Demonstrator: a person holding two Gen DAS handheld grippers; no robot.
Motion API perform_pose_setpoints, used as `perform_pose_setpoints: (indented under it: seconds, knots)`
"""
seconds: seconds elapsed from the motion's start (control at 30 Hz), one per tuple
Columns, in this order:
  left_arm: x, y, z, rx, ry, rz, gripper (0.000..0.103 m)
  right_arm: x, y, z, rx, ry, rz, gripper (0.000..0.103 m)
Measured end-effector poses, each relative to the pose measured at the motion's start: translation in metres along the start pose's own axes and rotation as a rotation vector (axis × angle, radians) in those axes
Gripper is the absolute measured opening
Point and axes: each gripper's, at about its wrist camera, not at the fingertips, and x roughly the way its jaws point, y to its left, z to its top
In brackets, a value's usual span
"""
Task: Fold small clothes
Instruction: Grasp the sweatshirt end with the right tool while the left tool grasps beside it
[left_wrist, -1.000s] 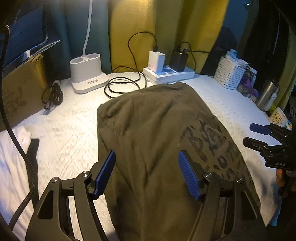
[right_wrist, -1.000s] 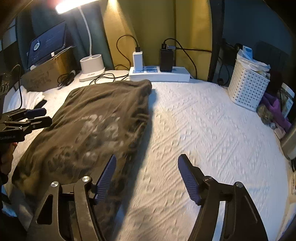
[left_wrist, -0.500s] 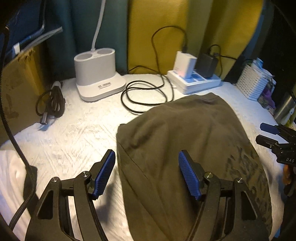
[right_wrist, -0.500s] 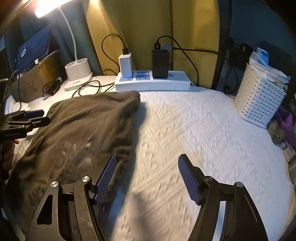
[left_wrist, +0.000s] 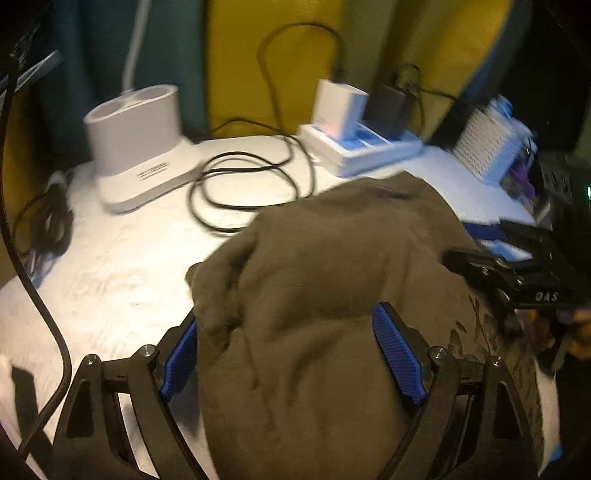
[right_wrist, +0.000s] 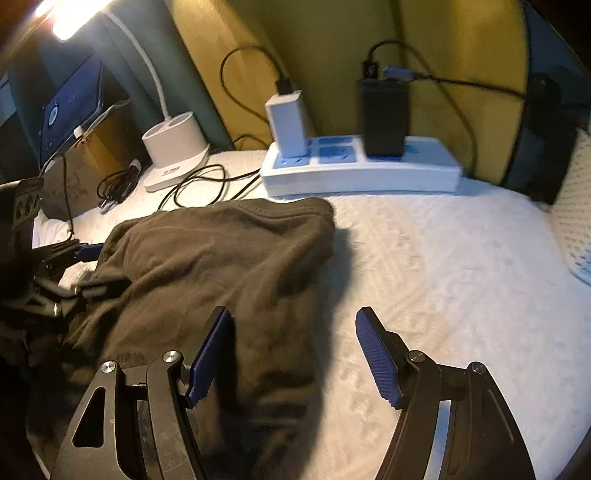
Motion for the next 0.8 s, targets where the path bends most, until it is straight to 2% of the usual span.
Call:
perform_pose_setpoints:
  seconds: [0.07,0.17,0.2,0.23,0.27,0.3,0.33,0.43,0.53,0.8]
  knots:
    - [0.004,-0.008,0.000,0.044,-0.003,0.014,0.086,0.006,0.004,0.002,-0.024,-0.005,0.006,0.072]
    - [0.003,-0.015,0.001,0.090,-0.012,-0.008,0.071,0.012,0.009,0.007,-0.029,-0.011,0.031,0.071]
    - [0.003,-0.018,0.000,0.099,-0.016,-0.014,0.064,0.015,0.012,0.007,-0.040,-0.011,0.047,0.068]
    - [0.003,-0.019,0.000,0.103,-0.021,-0.017,0.057,0.016,0.018,0.006,-0.061,-0.007,0.051,0.057]
    - [0.003,-0.022,0.000,0.106,-0.024,-0.023,0.052,0.016,0.025,0.005,-0.090,-0.005,0.049,0.050]
    - [0.002,-0.024,-0.001,0.110,-0.024,-0.041,0.040,0.017,0.030,0.005,-0.105,-0.003,0.059,0.035]
    - [0.001,-0.027,0.000,0.110,-0.022,-0.055,0.033,0.016,0.035,0.004,-0.115,-0.006,0.068,0.026]
    - [-0.002,-0.037,-0.002,0.139,-0.035,-0.037,0.029,0.010,0.040,0.002,-0.136,-0.017,0.041,0.020]
    - [-0.014,-0.042,-0.003,0.136,-0.065,-0.053,0.029,-0.006,0.043,0.001,-0.136,-0.041,0.048,0.019]
    - [-0.072,-0.056,-0.005,0.136,-0.209,-0.051,0.027,-0.072,0.062,-0.005,-0.148,-0.160,0.002,0.018]
